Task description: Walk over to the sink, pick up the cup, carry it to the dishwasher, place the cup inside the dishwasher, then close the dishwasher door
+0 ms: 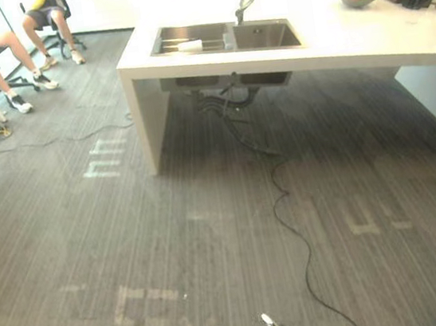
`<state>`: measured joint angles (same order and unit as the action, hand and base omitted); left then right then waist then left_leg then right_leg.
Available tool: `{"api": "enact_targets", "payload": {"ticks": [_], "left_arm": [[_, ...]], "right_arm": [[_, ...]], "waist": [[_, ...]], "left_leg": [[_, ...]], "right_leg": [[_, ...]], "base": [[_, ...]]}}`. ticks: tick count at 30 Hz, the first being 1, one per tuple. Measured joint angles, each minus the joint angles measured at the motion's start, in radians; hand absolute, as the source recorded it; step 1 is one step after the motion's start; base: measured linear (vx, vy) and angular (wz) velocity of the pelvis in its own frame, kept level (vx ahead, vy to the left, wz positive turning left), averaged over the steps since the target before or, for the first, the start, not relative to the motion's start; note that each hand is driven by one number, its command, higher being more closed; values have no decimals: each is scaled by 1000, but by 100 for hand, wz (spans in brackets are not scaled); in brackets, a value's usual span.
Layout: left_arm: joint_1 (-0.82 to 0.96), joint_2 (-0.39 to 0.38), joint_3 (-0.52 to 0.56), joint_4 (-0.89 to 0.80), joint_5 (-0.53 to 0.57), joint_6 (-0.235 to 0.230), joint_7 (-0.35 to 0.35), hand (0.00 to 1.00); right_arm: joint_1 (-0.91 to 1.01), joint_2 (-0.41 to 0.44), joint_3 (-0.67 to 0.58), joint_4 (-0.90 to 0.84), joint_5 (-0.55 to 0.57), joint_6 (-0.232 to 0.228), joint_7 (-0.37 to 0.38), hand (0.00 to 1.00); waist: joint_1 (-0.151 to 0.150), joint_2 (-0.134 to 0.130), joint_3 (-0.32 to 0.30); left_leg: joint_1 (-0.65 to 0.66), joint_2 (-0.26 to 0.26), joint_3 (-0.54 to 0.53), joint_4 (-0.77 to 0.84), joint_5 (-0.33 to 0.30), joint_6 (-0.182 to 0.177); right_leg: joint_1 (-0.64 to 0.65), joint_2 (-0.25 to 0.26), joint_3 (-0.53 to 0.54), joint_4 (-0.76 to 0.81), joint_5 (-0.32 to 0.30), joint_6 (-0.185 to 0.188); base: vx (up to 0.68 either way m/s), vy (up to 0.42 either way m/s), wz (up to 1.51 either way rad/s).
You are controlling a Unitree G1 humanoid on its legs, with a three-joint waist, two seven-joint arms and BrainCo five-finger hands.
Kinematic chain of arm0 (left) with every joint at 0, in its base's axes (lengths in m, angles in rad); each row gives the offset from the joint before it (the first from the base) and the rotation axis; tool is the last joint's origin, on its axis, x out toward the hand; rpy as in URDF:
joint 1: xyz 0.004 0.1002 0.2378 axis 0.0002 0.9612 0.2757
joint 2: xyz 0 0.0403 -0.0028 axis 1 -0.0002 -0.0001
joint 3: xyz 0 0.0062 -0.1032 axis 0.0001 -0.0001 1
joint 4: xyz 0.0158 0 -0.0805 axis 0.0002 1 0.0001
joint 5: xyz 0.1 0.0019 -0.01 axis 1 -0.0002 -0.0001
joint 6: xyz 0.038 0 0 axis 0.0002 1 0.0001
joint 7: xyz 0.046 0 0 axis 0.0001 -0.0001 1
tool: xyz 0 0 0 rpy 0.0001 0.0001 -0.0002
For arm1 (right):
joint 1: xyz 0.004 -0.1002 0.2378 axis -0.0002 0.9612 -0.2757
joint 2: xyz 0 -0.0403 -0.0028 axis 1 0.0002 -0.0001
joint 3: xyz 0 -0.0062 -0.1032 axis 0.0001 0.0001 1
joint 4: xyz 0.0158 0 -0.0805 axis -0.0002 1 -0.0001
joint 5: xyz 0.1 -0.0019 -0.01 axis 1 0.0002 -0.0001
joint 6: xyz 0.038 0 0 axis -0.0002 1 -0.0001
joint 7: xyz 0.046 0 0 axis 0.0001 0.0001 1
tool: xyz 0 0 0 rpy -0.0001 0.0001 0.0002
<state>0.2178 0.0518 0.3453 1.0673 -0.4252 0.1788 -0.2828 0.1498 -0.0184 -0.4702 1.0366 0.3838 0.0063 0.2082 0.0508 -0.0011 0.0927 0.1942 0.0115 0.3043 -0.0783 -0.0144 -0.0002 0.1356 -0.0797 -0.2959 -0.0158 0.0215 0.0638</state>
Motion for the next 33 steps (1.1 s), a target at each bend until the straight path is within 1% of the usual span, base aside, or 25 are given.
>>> {"api": "enact_targets", "payload": {"ticks": [2,4,6,7,9,10,12,13,14,16,17,18,19,20,21,22,23,24,26,28,29,30,31,32,33], "left_arm": [[-1,3,-6,1,0,1,0,0],[-3,15,-37,-2,7,2,-5,0],[-8,44,-97,-10,19,-3,-25,0],[-13,50,-113,-7,21,-5,-28,0],[-41,62,-121,3,-22,-6,-18,0],[-51,66,-120,2,-60,-17,7,0],[-50,72,-124,8,-95,-32,28,0],[-44,73,-141,14,-140,-70,35,0],[-44,75,-151,14,-144,-87,34,0],[-64,69,-173,-35,-162,-186,26,0],[-79,65,-191,-71,-163,-215,25,0],[-124,46,-222,-151,-167,-267,22,0],[-152,32,-236,-193,-178,-286,21,0],[-195,2,-255,-274,-188,-331,20,0],[-224,-5,-298,-354,-203,-373,21,0],[-237,-6,-323,-394,-205,-388,21,0],[-254,-16,-365,-479,-211,-401,21,0],[-263,-24,-400,-569,-210,-413,19,0],[-260,-32,-433,-697,-210,-415,22,0],[-250,-42,-447,-799,-212,-396,49,0],[-222,-44,-451,-879,-237,-371,68,0],[-192,-44,-467,-954,-275,-347,86,0],[-177,-43,-475,-984,-289,-333,91,0],[-155,-43,-478,-1010,-301,-315,102,0],[-136,-38,-473,-1015,-298,-292,130,0]], "right_arm": [[-5,-3,20,-1,4,-2,-1,0],[-15,-4,32,-10,17,-4,-7,0],[-16,-8,58,-39,44,-4,-24,0],[-19,-14,63,-39,46,-5,-28,0],[-39,-20,74,-49,62,-5,-48,0],[-45,-23,75,-63,63,-5,-47,0],[-44,-15,74,-69,62,-2,-46,0],[-31,-4,70,-69,61,0,-46,0],[-26,-5,63,-69,60,5,-46,0],[-14,16,30,-77,68,36,-43,0],[-14,17,18,-76,71,41,-43,0],[-9,19,-8,-66,76,48,-43,0],[-4,22,-23,-60,81,49,-44,0],[9,36,-58,-44,82,49,-42,0],[28,55,-87,-36,82,49,-39,0],[44,64,-95,-36,82,49,-36,0],[68,66,-121,-33,86,48,-34,0],[85,66,-140,-34,100,46,-34,0],[96,56,-139,-40,144,40,-32,0],[83,38,-139,-44,162,39,-32,0],[79,40,-139,-59,165,21,-29,0],[79,45,-140,-62,170,-8,-11,0],[78,45,-141,-58,173,-23,-3,0],[72,37,-142,-51,179,-46,7,0],[39,9,-129,-38,192,-73,13,0]], "waist": [[-1,-2,1],[0,-7,2],[0,-27,3],[-3,-27,3],[-7,-40,21],[-12,-44,44],[-21,-54,57],[-23,-55,60],[-23,-55,65],[-26,-59,94],[-26,-62,103],[-24,-68,121],[-23,-69,131],[-21,-71,136],[-25,-72,139],[-30,-72,138],[-44,-44,140],[-61,-23,132],[-64,20,121],[-61,40,112],[-64,42,108],[-66,45,103],[-65,52,99],[-58,69,89],[-45,84,86]], "left_leg": [[0,-4,-6,-5,-1,1],[-1,-14,-8,-5,-10,5],[1,-49,-23,-5,-25,21],[-1,-54,-24,-5,-25,23],[-3,-57,-16,21,-36,39],[-3,-51,-17,63,-60,45],[-2,-24,-19,121,-96,43],[4,0,-25,142,-113,38],[-2,8,-30,158,-123,35],[-39,41,-30,236,-170,18],[-51,48,-31,252,-177,9],[-62,60,-31,278,-195,-3],[-61,67,-31,290,-205,-13],[-57,77,-35,318,-233,-31],[-53,88,-47,363,-275,-53],[-50,95,-59,391,-302,-69],[-43,131,-80,436,-347,-97],[-32,159,-110,446,-372,-111],[-1,184,-130,422,-387,-104],[-36,187,-165,648,-369,-92],[-59,199,-167,762,-317,-89],[-102,216,-204,876,-228,-125],[-139,229,-219,944,-156,-119],[-201,254,-234,1044,2,-111],[-330,257,-252,1233,-25,-88]], "right_leg": [[-7,-11,-20,31,-21,10],[-56,-43,-25,157,-88,16],[-149,-112,-14,379,-156,28],[-185,-125,-8,445,-155,26],[-315,-163,43,687,-102,-41],[-376,-169,86,804,-74,-43],[-409,-155,104,872,-106,-23],[-421,-143,79,860,-144,-5],[-426,-138,72,841,-149,3],[-460,-122,51,699,-151,8],[-464,-123,42,639,-148,9],[-457,-120,26,499,-119,6],[-444,-116,24,428,-98,3],[-424,-108,34,317,-58,-3],[-390,-106,44,250,-41,-13],[-368,-109,50,236,-29,-14],[-368,-95,34,303,26,-26],[-392,-84,20,406,-18,-55],[-424,-72,-4,525,-138,-71],[-434,-71,-16,619,-236,-91],[-415,-72,-25,680,-303,-89],[-381,-70,-42,704,-359,-85],[-360,-59,-50,696,-376,-86],[-321,-34,-51,662,-389,-91],[-258,-9,-45,596,-394,-109]], "base": [[-74,-2,20],[-67,41,24],[-50,65,13],[-61,69,-1],[-64,67,-8],[-12,22,-7],[55,-20,2],[110,-40,13],[135,-51,16],[191,-120,19],[260,-187,28],[197,-160,24],[266,-229,18],[305,-273,8],[308,-301,12],[422,-412,24],[434,-395,44],[461,-377,42],[451,-234,24],[529,-204,9],[525,-224,25],[506,-230,33],[493,-237,28],[496,-147,0],[618,-119,-11]]}}
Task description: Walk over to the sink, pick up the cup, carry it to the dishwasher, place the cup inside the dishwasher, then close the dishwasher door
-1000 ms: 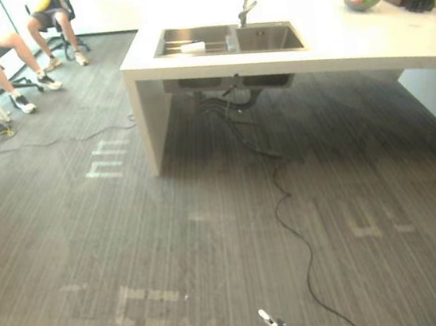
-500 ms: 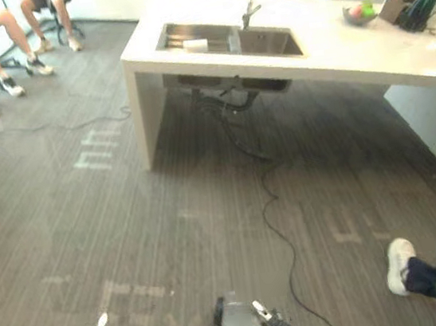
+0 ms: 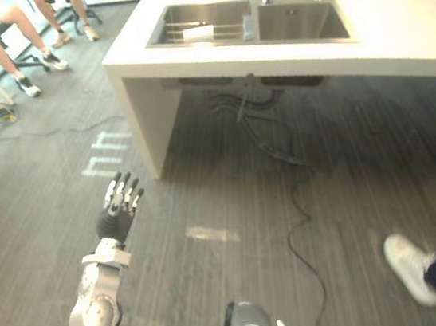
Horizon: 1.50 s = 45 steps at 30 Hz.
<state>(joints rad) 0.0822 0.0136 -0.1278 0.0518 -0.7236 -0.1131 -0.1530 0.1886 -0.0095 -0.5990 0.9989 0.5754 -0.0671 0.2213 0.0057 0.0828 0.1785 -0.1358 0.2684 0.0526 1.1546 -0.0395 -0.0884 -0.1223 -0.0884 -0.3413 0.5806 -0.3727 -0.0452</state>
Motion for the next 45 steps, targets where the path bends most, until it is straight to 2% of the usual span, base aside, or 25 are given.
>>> {"api": "enact_targets", "payload": {"ticks": [3,5,6,8,9,10,11,13,15,17,18,19,20,21,23,24,25,27,29,31,32,33,36,39,45], "left_arm": [[11,6,8,-4,-1,4,33,0],[22,5,5,-53,0,-10,40,0],[24,7,3,-107,1,-31,43,0],[15,10,4,-179,0,-61,55,0],[13,17,8,-209,0,-74,59,0],[15,20,9,-215,0,-79,59,0],[-21,49,31,-190,1,-96,54,0],[-65,56,79,-180,3,-109,52,0],[-113,57,90,-185,10,-137,54,0],[-139,59,88,-204,20,-137,57,0],[-164,63,87,-205,24,-136,58,0],[-175,66,88,-206,32,-136,60,0],[-191,76,90,-218,52,-133,71,0],[-192,90,92,-244,79,-131,93,0],[-193,92,87,-258,101,-126,113,0],[-196,92,87,-258,101,-126,127,0],[-200,93,85,-251,101,-127,128,0],[-226,94,75,-207,112,-156,136,0],[-266,97,51,-150,121,-204,161,0],[-301,105,28,-92,147,-246,191,0],[-309,105,27,-57,160,-271,213,0],[-311,105,30,-38,161,-290,214,0],[-333,69,40,38,161,-325,220,0],[-392,36,36,140,166,-326,212,0],[-414,34,3,221,199,-329,200,0]], "right_arm": [[-65,-41,54,-6,81,6,0,0],[-94,-52,112,-44,96,40,0,0],[-104,-62,166,-84,92,54,2,0],[-121,-85,214,-116,71,76,10,0],[-115,-96,216,-117,47,97,10,0],[-105,-104,215,-114,44,109,10,0],[-118,-82,201,-60,34,138,-3,0],[-123,-58,191,-30,5,185,-16,0],[-112,-46,114,26,-37,204,-27,0],[-94,-48,23,79,-91,200,-24,0],[-78,-51,-29,100,-132,197,-22,0],[-74,-51,-52,113,-149,194,-21,0],[-72,-42,-95,117,-155,171,-20,0],[-76,-39,-118,112,-148,155,-21,0],[-72,-41,-123,101,-132,140,-29,0],[-62,-41,-120,80,-127,140,-25,0],[-61,-40,-112,74,-128,141,-17,0],[-55,-32,-111,73,-124,144,-28,0],[-53,-22,-110,75,-134,168,-33,0],[-44,-7,-109,79,-154,185,-32,0],[-33,2,-91,79,-186,195,-25,0],[-26,5,-76,85,-203,204,-23,0],[-36,-17,-95,80,-231,202,-6,0],[-45,-19,-174,80,-270,201,14,0],[-42,-8,-279,119,-256,201,15,0]], "waist": [[20,-4,15],[46,-36,25],[57,-53,26],[80,-56,23],[88,-35,11],[92,-12,-3],[76,-55,-5],[82,-89,-9],[105,-91,-15],[104,-98,-43],[95,-104,-52],[92,-103,-54],[87,-100,-56],[76,-98,-58],[67,-87,-60],[58,-83,-63],[43,-82,-65],[32,-71,-73],[15,-79,-83],[1,-100,-94],[-8,-116,-104],[-7,-141,-119],[2,-78,-134],[-7,-47,-137],[-16,-64,-115]], "left_leg": [[-164,-67,44,48,-140,24],[-214,-111,123,-149,-188,54],[-233,-158,157,-360,-183,77],[-231,-237,158,-729,-55,101],[-195,-265,151,-961,143,126],[-183,-252,152,-1012,254,130],[-178,-284,194,-956,257,206],[-187,-289,197,-897,172,202],[-193,-281,197,-768,26,193],[-167,-313,199,-760,-33,198],[-113,-353,195,-817,-40,206],[-83,-366,194,-851,-42,209],[-34,-383,194,-903,-40,205],[21,-394,194,-944,-44,210],[90,-394,196,-977,-64,207],[143,-387,198,-996,-77,206],[183,-373,197,-1003,-88,201],[217,-342,196,-1002,-110,190],[232,-312,191,-1000,-124,166],[249,-298,171,-999,-141,138],[264,-292,159,-985,-163,103],[269,-288,153,-963,-188,81],[254,-205,139,-911,-225,37],[244,-166,107,-933,-200,5],[168,-131,72,-796,-179,6]], "right_leg": [[153,8,9,-121,8,13],[263,-4,36,-225,18,31],[301,-22,59,-253,23,42],[336,-49,101,-249,6,91],[374,-44,120,-239,-18,135],[397,-26,126,-229,-34,156],[443,-61,132,-204,-65,161],[447,-76,157,-209,7,140],[474,-82,194,-206,126,130],[437,-108,233,-90,218,151],[377,-138,266,40,332,226],[339,-144,295,122,394,284],[233,-152,336,329,453,341],[135,-168,319,492,448,335],[57,-205,237,579,389,235],[9,-225,179,584,322,161],[-30,-223,136,545,251,124],[-88,-199,87,396,179,118],[-110,-175,64,157,158,117],[-111,-163,97,-47,222,99],[-102,-159,127,-145,346,98],[-94,-154,144,-171,387,122],[-22,-72,128,-285,335,122],[-11,-28,101,-311,326,95],[44,-12,27,-343,301,74]], "base": [[548,-29,-30],[578,3,-53],[626,52,-66],[647,99,-68],[522,135,-48],[652,235,-28],[580,215,-2],[558,177,-3],[514,175,-18],[429,197,12],[448,209,24],[425,196,16],[364,186,-2],[404,204,-13],[326,148,-16],[327,91,-13],[321,56,-8],[300,-44,-2],[295,-128,15],[326,-231,31],[370,-344,26],[296,-327,12],[245,-322,-18],[111,-246,7],[-5,-148,38]]}}
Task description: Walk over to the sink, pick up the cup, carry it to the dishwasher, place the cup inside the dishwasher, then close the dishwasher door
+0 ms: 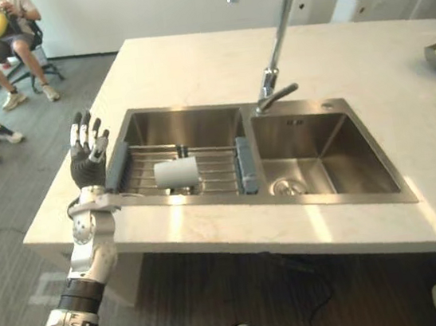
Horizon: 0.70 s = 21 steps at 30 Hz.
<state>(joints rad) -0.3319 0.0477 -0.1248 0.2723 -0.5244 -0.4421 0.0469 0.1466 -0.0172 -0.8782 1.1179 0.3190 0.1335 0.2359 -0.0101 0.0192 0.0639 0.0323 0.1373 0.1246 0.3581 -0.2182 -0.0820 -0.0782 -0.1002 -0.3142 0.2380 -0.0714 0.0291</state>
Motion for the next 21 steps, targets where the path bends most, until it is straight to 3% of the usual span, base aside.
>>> {"api": "enact_targets", "payload": {"ticks": [3,8,13,15,20,21], "left_arm": [[0,-1,-13,5,40,0,-6,0],[-46,24,-38,-45,221,5,81,0],[-119,83,-85,-113,444,24,160,0],[-153,109,-126,-135,535,58,201,0],[-206,154,-202,-150,628,106,244,0],[-209,169,-233,-167,649,138,249,0]], "right_arm": [[4,4,-67,-2,9,3,1,0],[3,6,-35,-24,11,17,0,0],[6,5,2,-41,50,19,1,0],[8,5,12,-41,50,19,-4,0],[17,4,12,-43,64,14,-9,0],[35,4,12,-49,73,3,-9,0]], "waist": [[-5,2,24],[4,12,22],[0,12,22],[0,14,22],[-1,8,22],[-6,7,19]], "left_leg": [[-31,8,2,72,16,14],[38,-14,53,-112,64,20],[45,-37,96,-179,91,35],[58,-44,103,-216,93,36],[52,-48,137,-236,62,51],[54,-52,140,-237,61,50]], "right_leg": [[58,3,-30,-43,-1,0],[54,3,-18,-95,41,0],[40,-1,10,-171,104,-3],[40,2,23,-203,135,0],[58,7,30,-271,202,4],[62,4,30,-282,213,9]], "base": [[-48,-67,50],[-34,-4,11],[-75,37,-18],[-77,44,-17],[-94,50,-15],[-45,33,-8]]}}
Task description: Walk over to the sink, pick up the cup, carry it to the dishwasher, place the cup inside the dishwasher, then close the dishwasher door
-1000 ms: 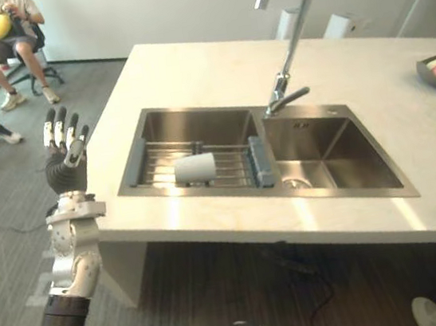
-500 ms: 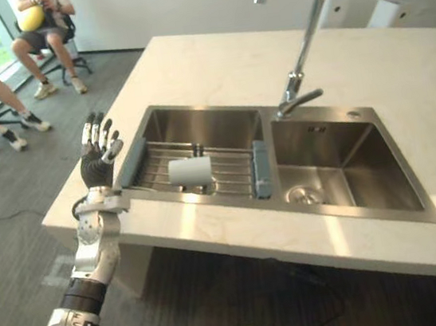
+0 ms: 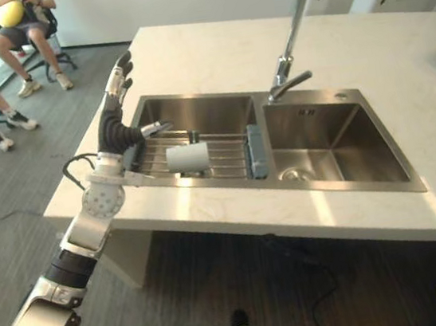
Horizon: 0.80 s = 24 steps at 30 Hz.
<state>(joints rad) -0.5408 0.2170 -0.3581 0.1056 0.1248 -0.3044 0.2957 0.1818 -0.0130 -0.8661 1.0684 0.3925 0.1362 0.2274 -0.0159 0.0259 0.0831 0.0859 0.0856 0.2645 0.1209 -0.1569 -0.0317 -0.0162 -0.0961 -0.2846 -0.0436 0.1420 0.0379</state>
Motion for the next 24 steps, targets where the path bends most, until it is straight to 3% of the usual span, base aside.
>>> {"api": "enact_targets", "payload": {"ticks": [3,7,12,16,18,21,24], "left_arm": [[-21,10,-63,-23,45,56,-1,0],[-31,6,-126,-2,174,210,-21,0],[-30,-3,-125,90,254,292,-18,0],[-16,0,-116,109,248,299,40,0],[-3,3,-107,109,206,286,107,0],[1,1,-57,103,123,239,192,0],[1,-4,-3,99,41,156,233,0]], "right_arm": [[24,0,-1,-5,-2,-8,0,0],[38,10,0,-33,-6,-46,-10,0],[43,29,42,-32,-6,-47,-62,0],[36,41,77,-35,-5,-45,-79,0],[34,41,88,-41,-3,-45,-92,0],[34,38,118,-41,0,-45,-108,0],[34,36,123,-37,-2,-46,-108,0]], "waist": [[-4,0,0],[-34,8,-5],[-46,8,-5],[-47,9,-5],[-46,8,-5],[-46,7,-5],[-46,7,-5]], "left_leg": [[-1,-2,8,-2,6,-8],[-9,-2,22,-15,9,-13],[-2,0,39,-27,14,-21],[16,1,42,-39,15,-25],[23,3,45,-39,11,-30],[15,3,41,-37,12,-29],[9,3,34,-34,14,-26]], "right_leg": [[-3,-1,2,-2,4,3],[-25,3,21,-7,9,4],[-25,15,33,-37,27,-2],[-19,18,32,-39,27,-1],[-14,21,33,-45,26,0],[-19,21,35,-45,26,-1],[-19,19,28,-44,26,-1]], "base": [[-7,11,-1],[19,3,-12],[38,2,-12],[38,17,-2],[-7,20,-5],[-6,2,1],[-23,8,7]]}}
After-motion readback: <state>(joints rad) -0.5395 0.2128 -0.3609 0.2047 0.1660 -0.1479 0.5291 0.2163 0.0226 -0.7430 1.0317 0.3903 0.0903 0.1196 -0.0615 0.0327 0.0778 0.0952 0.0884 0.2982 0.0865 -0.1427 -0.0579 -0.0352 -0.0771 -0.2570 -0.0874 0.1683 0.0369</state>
